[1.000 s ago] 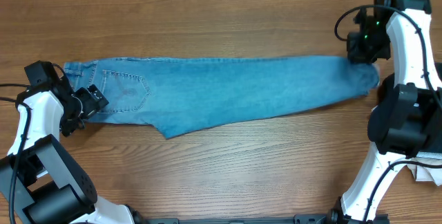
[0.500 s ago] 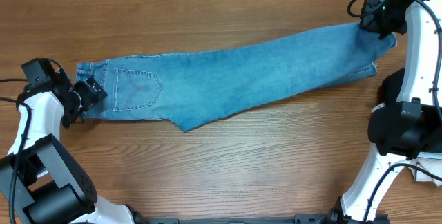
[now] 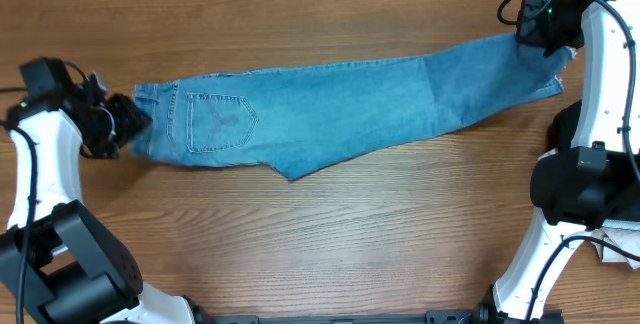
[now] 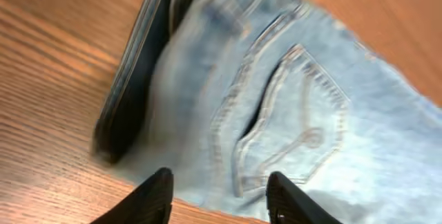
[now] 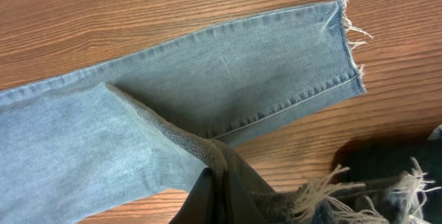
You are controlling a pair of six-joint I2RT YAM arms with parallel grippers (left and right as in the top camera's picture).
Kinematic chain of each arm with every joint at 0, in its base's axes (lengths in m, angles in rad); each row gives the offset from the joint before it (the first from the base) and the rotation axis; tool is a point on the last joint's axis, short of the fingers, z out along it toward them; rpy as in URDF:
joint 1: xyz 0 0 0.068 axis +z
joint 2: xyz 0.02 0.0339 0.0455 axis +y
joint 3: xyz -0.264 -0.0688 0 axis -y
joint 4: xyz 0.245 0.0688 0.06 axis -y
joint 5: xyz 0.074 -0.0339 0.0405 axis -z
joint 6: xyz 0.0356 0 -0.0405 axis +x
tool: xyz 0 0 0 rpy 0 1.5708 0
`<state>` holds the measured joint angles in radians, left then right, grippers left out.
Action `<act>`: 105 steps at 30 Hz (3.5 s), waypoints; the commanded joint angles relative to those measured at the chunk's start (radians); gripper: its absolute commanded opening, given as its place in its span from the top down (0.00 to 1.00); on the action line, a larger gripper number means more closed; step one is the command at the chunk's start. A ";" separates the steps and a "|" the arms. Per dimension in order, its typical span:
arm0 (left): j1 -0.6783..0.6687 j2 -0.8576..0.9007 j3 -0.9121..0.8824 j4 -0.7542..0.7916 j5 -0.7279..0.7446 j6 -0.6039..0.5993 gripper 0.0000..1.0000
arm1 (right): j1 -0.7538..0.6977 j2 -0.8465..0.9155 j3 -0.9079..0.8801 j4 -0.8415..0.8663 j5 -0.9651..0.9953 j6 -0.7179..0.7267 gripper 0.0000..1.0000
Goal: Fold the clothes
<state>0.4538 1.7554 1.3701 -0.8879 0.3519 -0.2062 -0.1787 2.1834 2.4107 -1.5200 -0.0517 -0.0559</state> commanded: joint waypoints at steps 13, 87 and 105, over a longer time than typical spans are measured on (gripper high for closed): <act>-0.095 -0.008 -0.276 0.240 -0.054 0.005 0.63 | 0.001 -0.044 0.032 -0.006 -0.002 0.004 0.96; 0.316 -0.008 -0.447 0.391 -0.037 0.016 0.39 | -0.136 0.188 -0.527 0.374 -0.154 -0.043 0.10; 0.290 -0.024 -0.347 0.279 0.140 0.049 0.45 | -0.112 -0.015 -0.359 0.230 -0.178 -0.052 0.96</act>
<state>0.7654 1.7264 0.9977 -0.5949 0.4530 -0.1787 -0.3164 2.2883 1.9991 -1.2812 -0.2596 -0.0860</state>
